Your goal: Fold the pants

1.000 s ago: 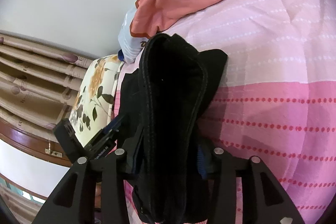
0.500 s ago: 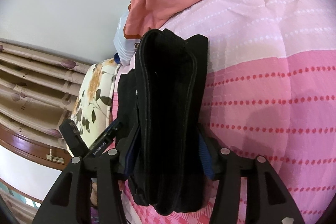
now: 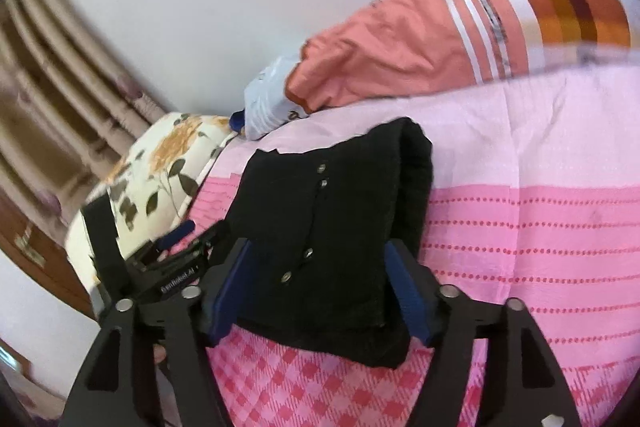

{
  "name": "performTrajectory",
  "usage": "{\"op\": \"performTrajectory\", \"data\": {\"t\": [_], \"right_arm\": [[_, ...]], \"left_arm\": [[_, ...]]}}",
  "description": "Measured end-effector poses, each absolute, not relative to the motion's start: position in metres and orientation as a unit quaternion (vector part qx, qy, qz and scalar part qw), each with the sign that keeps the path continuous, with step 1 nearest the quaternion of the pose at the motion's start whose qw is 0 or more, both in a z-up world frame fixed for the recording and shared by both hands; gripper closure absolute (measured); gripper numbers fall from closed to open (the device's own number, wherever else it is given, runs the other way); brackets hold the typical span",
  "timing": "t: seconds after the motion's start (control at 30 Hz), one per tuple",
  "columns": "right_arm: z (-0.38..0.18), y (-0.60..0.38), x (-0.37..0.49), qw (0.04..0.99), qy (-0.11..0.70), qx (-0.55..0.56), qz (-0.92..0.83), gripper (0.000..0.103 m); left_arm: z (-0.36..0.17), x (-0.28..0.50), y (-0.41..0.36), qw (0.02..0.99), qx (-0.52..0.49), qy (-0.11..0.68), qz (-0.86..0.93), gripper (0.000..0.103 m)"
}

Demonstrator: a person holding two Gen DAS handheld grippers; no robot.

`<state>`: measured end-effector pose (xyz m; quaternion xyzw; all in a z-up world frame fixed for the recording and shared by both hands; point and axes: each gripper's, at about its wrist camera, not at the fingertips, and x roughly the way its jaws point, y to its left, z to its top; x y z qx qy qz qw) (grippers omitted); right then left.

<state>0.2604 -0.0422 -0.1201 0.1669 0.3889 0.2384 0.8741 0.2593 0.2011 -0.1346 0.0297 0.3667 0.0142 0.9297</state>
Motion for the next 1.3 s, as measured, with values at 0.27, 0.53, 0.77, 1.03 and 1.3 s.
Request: {"op": "performTrajectory", "data": {"t": [0.27,0.53,0.77,1.03,1.3], "right_arm": [[-0.119,-0.021,0.236,0.884,0.384,0.143,0.226,0.02],[-0.111,-0.015,0.225,0.886,0.383,0.144,0.217,0.016],[-0.094,-0.018,0.211,0.904,0.353,0.149,0.191,0.005],[-0.078,-0.016,0.197,0.919,0.338,0.117,0.167,0.0],[-0.064,-0.016,0.18,0.925,0.326,0.117,0.156,0.0]], "left_arm": [[-0.118,0.236,0.199,0.94,0.002,0.34,0.028,0.024],[-0.09,0.205,0.202,0.956,-0.013,0.286,0.058,0.013],[-0.066,0.185,0.194,0.959,0.012,0.275,0.061,0.007],[-0.043,0.165,0.186,0.963,0.024,0.263,0.054,0.0],[-0.018,0.141,0.184,0.972,0.029,0.227,0.046,0.0]]}}
